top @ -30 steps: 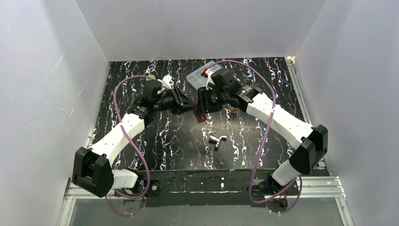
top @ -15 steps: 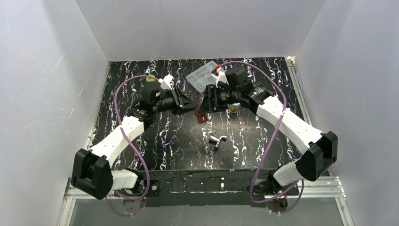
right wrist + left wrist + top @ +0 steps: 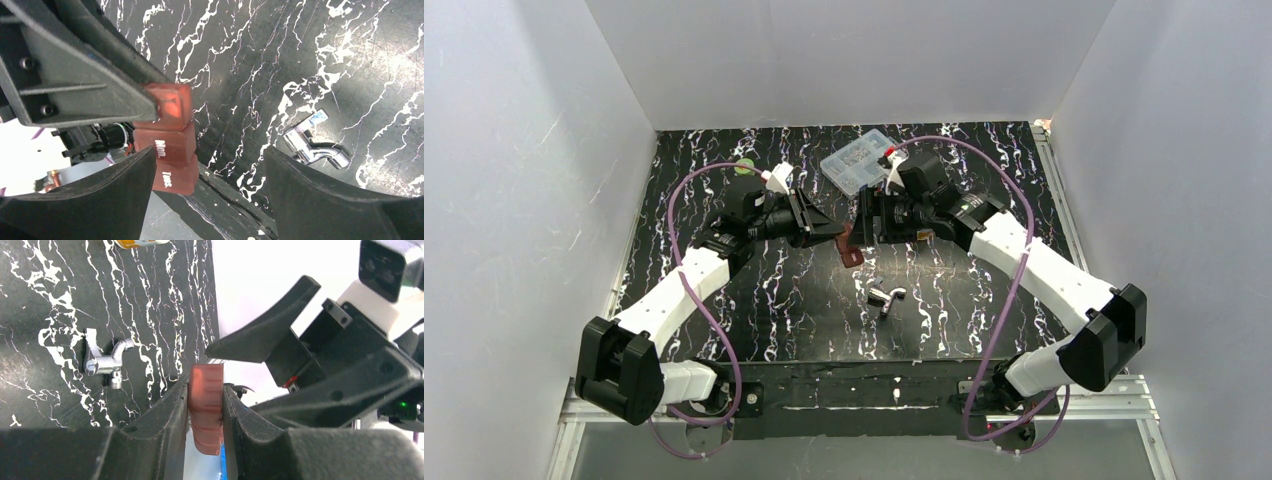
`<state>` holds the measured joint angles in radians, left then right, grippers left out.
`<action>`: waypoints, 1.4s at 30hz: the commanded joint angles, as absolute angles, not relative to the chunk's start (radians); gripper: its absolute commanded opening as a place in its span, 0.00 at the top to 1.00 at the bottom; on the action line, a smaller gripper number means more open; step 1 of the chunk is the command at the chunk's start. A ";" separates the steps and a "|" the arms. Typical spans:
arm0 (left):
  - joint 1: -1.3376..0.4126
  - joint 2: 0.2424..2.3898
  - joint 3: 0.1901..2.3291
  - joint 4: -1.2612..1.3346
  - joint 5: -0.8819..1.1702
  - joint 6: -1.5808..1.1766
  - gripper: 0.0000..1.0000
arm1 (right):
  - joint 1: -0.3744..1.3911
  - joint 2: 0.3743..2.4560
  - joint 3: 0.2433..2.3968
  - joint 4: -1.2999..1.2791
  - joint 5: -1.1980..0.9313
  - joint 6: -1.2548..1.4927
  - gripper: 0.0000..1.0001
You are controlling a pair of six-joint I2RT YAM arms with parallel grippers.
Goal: Sort the pills into containers
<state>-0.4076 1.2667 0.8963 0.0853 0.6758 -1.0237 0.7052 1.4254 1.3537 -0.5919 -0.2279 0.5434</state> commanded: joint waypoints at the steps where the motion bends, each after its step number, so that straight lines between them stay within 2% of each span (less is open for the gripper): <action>1: -0.399 1.255 0.896 0.045 0.685 -1.010 1.00 | 0.749 1.360 1.399 -0.603 -0.105 0.533 0.12; 8: -0.399 1.266 0.922 -0.028 0.670 -0.994 1.00 | 0.876 1.449 1.533 -0.721 0.110 0.485 0.07; 19: -0.399 1.267 0.939 -0.045 0.676 -0.998 1.00 | 0.951 1.576 1.622 -0.804 0.220 0.447 0.07; 29: -0.399 1.267 0.938 -0.044 0.680 -0.990 1.00 | 0.951 1.564 1.624 -0.837 0.313 0.440 0.13; 35: -0.395 1.260 0.939 -0.066 0.684 -0.965 1.00 | 0.916 1.513 1.589 -0.830 0.292 0.449 0.17; 42: -0.393 1.254 0.925 -0.066 0.689 -0.957 1.00 | 0.901 1.476 1.575 -0.816 0.259 0.458 0.27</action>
